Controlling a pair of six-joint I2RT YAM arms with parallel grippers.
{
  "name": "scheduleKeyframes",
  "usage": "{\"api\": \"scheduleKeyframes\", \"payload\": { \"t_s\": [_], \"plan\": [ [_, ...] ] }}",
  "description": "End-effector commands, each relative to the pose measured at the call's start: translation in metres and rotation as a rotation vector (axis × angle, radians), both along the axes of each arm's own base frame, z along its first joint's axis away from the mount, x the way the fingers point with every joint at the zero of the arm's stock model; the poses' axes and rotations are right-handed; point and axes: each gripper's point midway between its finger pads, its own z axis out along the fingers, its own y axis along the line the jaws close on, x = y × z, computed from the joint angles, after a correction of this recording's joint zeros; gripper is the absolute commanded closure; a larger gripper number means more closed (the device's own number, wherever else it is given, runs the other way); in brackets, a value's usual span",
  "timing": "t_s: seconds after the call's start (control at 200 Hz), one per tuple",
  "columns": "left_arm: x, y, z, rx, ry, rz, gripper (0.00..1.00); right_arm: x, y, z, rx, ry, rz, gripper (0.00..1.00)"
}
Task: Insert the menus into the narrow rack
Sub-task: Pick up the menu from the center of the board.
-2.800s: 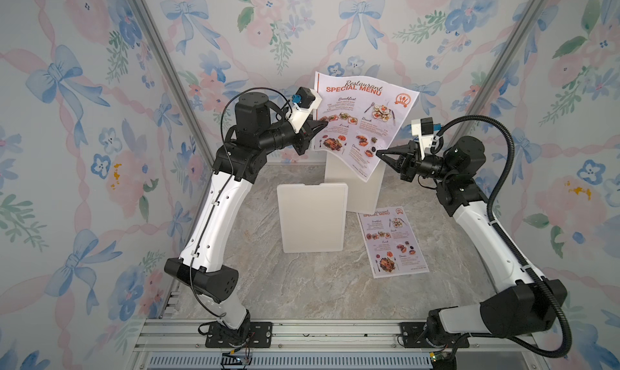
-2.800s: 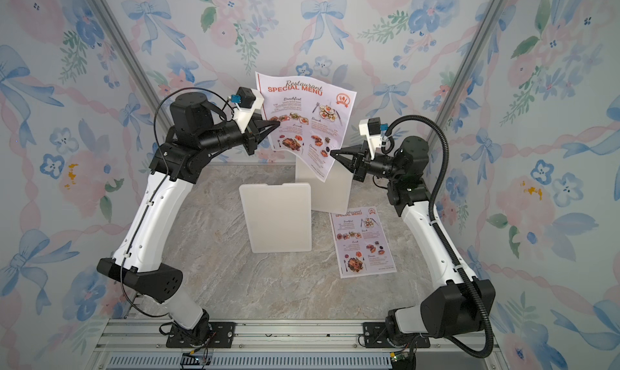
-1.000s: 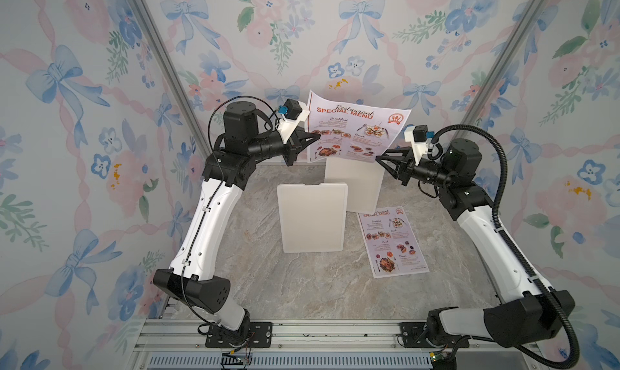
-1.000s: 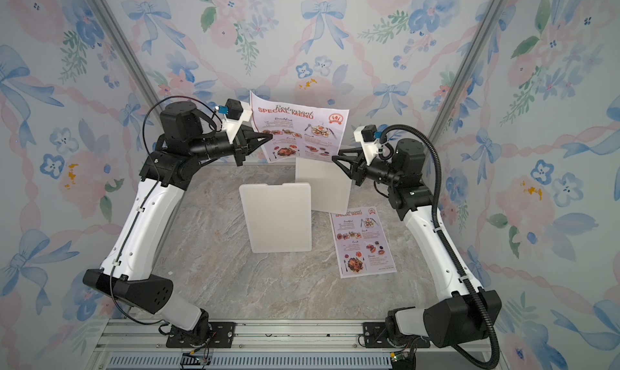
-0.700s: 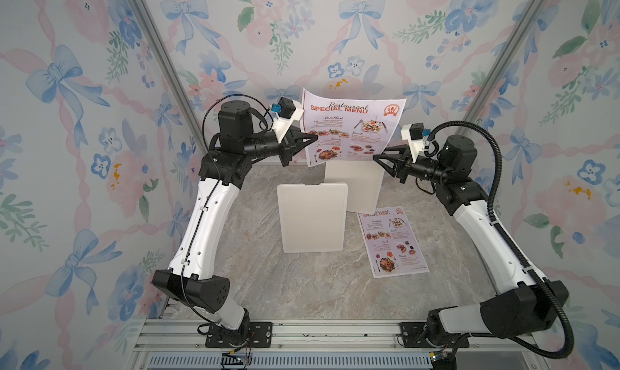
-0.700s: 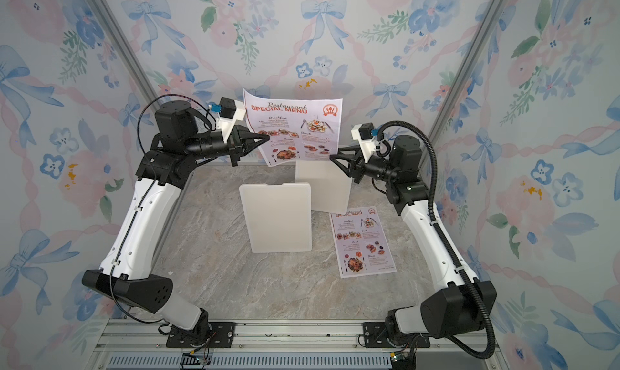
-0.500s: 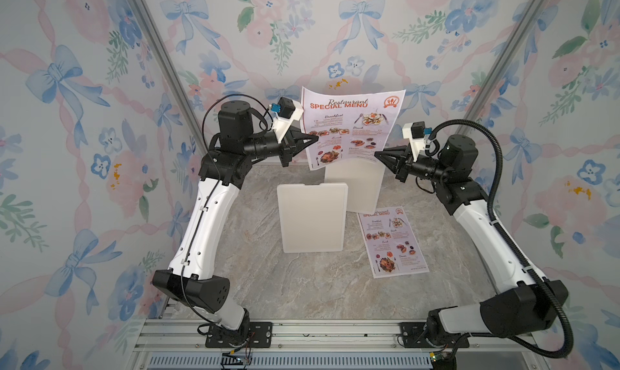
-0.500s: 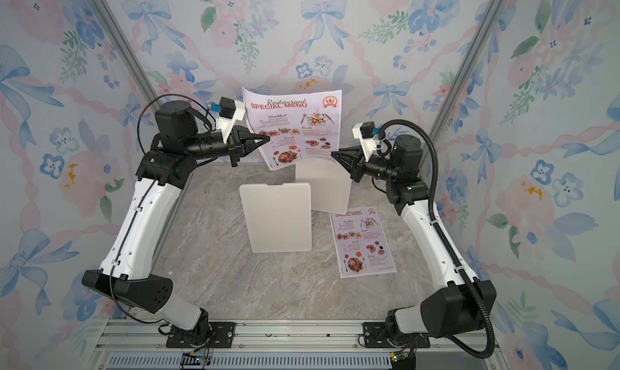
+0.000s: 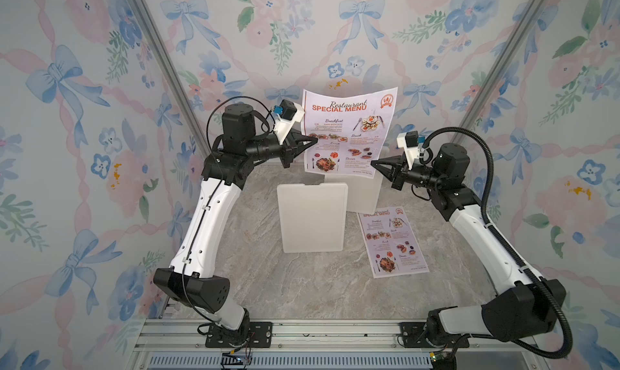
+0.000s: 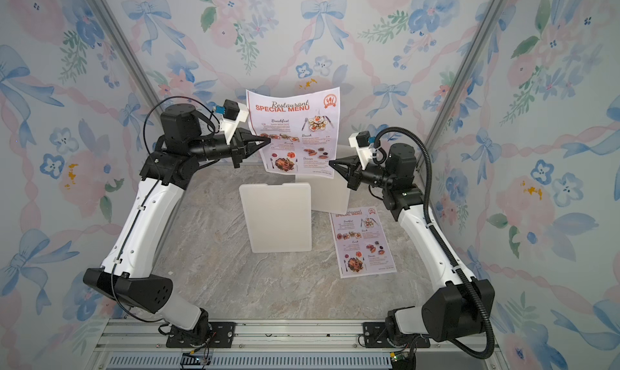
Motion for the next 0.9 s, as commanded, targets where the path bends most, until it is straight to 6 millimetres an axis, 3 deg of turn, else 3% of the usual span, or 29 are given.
{"api": "scheduleKeyframes", "payload": {
  "t_s": [0.0,0.445,0.605,0.695,0.895],
  "plan": [
    [-0.007,0.009,0.016,-0.013,-0.043,0.027,1.0,-0.004,0.0,0.0,0.002,-0.012,-0.007,0.94],
    [-0.005,0.01,0.007,-0.005,-0.026,0.039,1.0,-0.003,0.007,0.001,0.033,-0.024,0.009,1.0],
    [-0.008,0.008,0.007,-0.004,-0.033,0.017,1.0,-0.008,0.009,0.006,0.003,-0.082,0.005,0.76],
    [-0.011,0.007,0.007,-0.009,-0.026,-0.004,1.0,-0.008,0.009,0.011,-0.015,-0.102,0.008,0.69],
    [-0.014,0.005,0.01,-0.017,-0.022,-0.022,1.0,-0.004,0.011,0.017,-0.029,-0.103,0.023,0.75]
  ]
}}
